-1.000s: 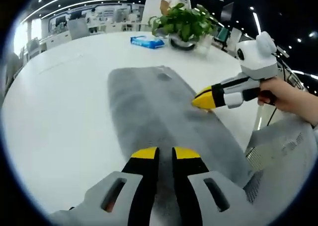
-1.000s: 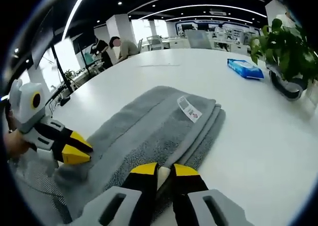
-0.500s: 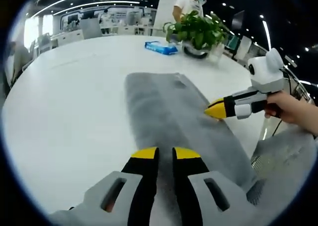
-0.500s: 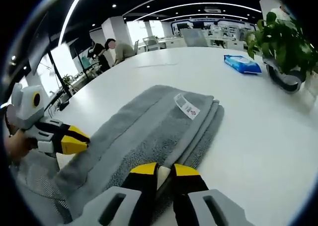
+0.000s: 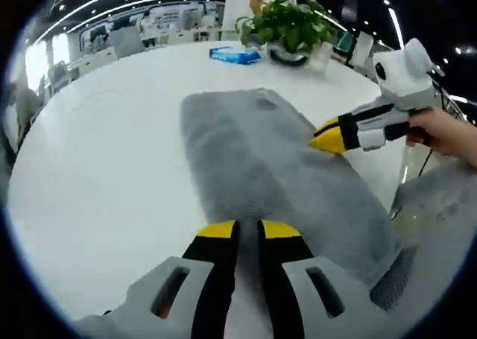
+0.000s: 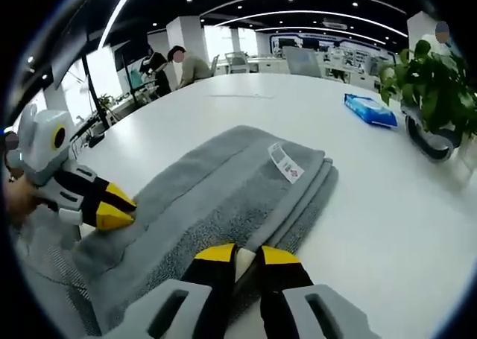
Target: Open the folded towel by lifting each exposed corner and separating the folded layers until the towel lies flat within the target outline without major curled edges
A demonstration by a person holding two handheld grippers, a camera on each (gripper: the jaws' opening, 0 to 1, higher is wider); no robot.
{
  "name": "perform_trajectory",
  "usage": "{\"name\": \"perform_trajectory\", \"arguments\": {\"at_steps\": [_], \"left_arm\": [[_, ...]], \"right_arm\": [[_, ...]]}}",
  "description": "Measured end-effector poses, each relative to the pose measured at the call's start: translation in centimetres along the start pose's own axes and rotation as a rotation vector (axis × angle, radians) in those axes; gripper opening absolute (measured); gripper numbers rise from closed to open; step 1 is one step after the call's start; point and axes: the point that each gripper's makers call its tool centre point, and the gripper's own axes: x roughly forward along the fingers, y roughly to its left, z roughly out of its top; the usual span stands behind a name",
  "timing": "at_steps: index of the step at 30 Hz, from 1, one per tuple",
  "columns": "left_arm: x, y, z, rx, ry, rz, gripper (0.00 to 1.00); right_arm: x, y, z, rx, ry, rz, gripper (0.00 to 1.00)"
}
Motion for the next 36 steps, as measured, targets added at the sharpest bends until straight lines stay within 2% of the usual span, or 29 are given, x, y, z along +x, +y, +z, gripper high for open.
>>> {"name": "perform_trajectory", "arguments": {"at_steps": [3,8,10,20,27,29,32,36], "left_arm": [[0.0,-0.4,0.0,0.109,-0.014,0.013,0.1],[0.0,-0.1,-0.1,0.004,-0.023,-0.013,0.1],[0.0,0.0,-0.1,-0.025,-0.02,-0.024,0.1],[0.0,0.0,-0.1,-0.039,-0.021,-0.027,0.1],[0.0,-0.1,-0.1,-0.074,-0.001,-0.026,0.1],[-0.1,-0.1,-0.1,-0.066,0.006,-0.025,0.09],[-0.3,-0.1,0.0,-0.075,0.013,-0.022,0.09],[-0.6,0.2,0.2,-0.117,0.008,-0.023,0.08]], "right_arm": [[-0.4,0.1,0.0,0.013,0.001,0.006,0.09],[-1.2,0.5,0.5,0.045,-0.036,0.026,0.1],[-1.2,0.6,0.3,0.056,-0.032,0.038,0.12],[-0.8,0.3,-0.3,0.091,-0.009,0.033,0.11],[-1.1,0.4,-0.7,0.171,0.0,0.056,0.07],[-1.3,0.2,-0.6,0.141,-0.004,0.039,0.0],[-1.3,0.4,-0.4,0.127,-0.005,0.041,0.0],[-1.4,0.4,0.2,0.003,-0.01,0.004,0.0]]}}
